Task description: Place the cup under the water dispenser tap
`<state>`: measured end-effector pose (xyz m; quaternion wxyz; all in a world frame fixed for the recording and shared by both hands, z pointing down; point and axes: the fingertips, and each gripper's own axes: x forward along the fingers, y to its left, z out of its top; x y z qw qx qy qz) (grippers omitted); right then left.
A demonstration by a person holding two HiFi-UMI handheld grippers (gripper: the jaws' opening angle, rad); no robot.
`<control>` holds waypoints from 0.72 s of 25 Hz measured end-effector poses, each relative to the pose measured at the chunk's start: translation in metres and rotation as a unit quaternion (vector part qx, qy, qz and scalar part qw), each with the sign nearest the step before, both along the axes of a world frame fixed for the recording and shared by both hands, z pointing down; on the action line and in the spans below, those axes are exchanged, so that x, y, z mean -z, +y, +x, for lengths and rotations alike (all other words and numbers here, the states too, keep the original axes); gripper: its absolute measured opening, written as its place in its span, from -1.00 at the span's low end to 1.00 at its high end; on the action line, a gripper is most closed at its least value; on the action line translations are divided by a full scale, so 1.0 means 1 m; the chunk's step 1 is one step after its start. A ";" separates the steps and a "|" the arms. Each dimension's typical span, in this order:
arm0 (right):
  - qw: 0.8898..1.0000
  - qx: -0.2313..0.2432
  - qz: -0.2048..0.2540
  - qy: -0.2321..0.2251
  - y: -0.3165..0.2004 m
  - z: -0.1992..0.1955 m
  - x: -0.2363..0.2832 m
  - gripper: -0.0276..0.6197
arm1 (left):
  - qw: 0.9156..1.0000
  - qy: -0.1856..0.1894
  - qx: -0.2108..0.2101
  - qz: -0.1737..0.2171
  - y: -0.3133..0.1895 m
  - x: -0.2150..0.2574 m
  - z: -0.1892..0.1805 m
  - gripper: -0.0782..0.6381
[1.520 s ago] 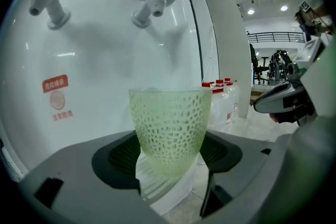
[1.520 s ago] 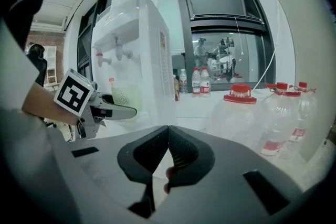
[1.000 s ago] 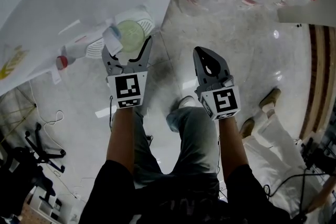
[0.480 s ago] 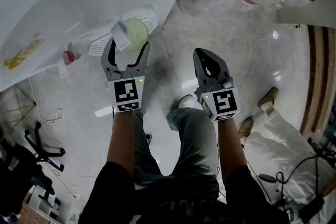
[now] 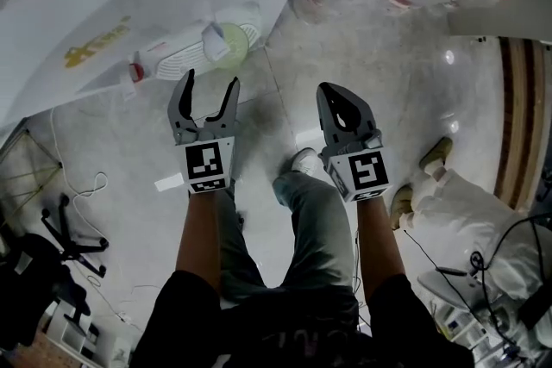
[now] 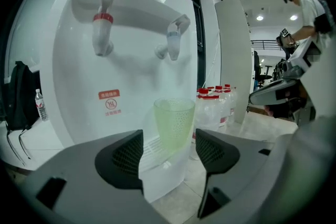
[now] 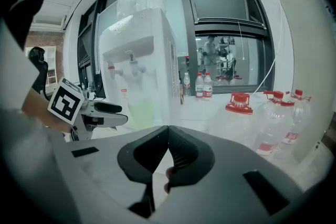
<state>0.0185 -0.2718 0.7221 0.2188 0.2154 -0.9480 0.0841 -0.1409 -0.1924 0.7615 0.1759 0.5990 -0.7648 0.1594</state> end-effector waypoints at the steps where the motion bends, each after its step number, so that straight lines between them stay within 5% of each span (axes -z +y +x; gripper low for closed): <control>1: 1.000 0.002 -0.004 0.007 0.004 0.002 0.003 -0.87 | 1.000 -0.001 -0.001 0.000 0.004 0.004 0.002 0.05; 18: 1.000 -0.013 -0.013 0.003 0.029 0.005 0.088 -0.87 | 1.000 0.008 0.002 0.002 0.036 0.091 0.017 -0.52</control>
